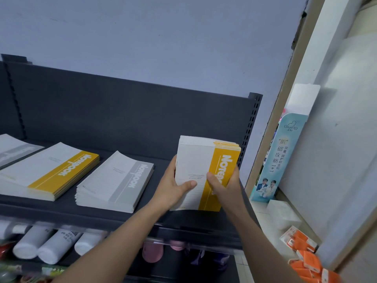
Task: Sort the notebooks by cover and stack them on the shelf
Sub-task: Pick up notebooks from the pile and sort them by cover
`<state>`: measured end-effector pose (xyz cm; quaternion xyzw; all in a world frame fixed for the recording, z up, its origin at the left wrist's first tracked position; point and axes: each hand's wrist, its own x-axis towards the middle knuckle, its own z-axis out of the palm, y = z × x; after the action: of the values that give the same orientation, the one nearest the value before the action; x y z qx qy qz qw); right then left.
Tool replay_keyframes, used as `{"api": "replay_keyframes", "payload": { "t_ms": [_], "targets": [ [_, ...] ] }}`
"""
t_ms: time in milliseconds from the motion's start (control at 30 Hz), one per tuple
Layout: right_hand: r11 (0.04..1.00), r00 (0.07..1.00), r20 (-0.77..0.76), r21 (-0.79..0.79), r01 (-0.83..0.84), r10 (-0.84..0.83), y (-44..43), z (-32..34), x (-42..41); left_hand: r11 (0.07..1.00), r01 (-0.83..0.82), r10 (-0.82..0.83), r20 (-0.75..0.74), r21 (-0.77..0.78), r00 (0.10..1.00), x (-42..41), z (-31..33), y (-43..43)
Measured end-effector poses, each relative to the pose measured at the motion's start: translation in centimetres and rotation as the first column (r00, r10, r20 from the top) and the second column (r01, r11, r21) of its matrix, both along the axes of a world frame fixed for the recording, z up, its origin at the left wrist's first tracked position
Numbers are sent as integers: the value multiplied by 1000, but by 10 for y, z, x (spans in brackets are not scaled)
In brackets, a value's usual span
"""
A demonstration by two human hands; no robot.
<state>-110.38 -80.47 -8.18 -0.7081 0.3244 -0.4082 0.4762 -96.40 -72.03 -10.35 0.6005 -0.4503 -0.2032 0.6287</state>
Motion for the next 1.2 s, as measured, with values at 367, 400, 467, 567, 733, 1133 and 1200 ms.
{"api": "replay_keyframes", "payload": {
  "t_ms": [367,400,467,567,733,1133,1200],
  "targets": [
    [994,985,-153,-62,-91,80,-4,-39,-7,980,52,-59,32,191,998,8,-15,2],
    [993,981,-179,-72,-92,78,-5,-40,-7,973,57,-67,40,225,997,10,-15,2],
    [993,973,-224,-80,-82,62,-10,-37,-7,962,42,-65,77,268,995,13,-15,1],
    [993,964,-263,-107,-53,23,-17,-31,-7,959,12,-60,160,285,985,14,-3,0],
    [999,938,-346,-40,-33,17,-21,-23,-5,953,41,-94,162,301,982,18,5,-2],
    [993,791,-610,112,36,41,-27,-34,4,634,-367,-67,521,681,851,19,4,-11],
    [996,759,-651,80,45,18,-26,-33,4,620,-393,-77,551,680,831,17,7,-11]
  ]
}}
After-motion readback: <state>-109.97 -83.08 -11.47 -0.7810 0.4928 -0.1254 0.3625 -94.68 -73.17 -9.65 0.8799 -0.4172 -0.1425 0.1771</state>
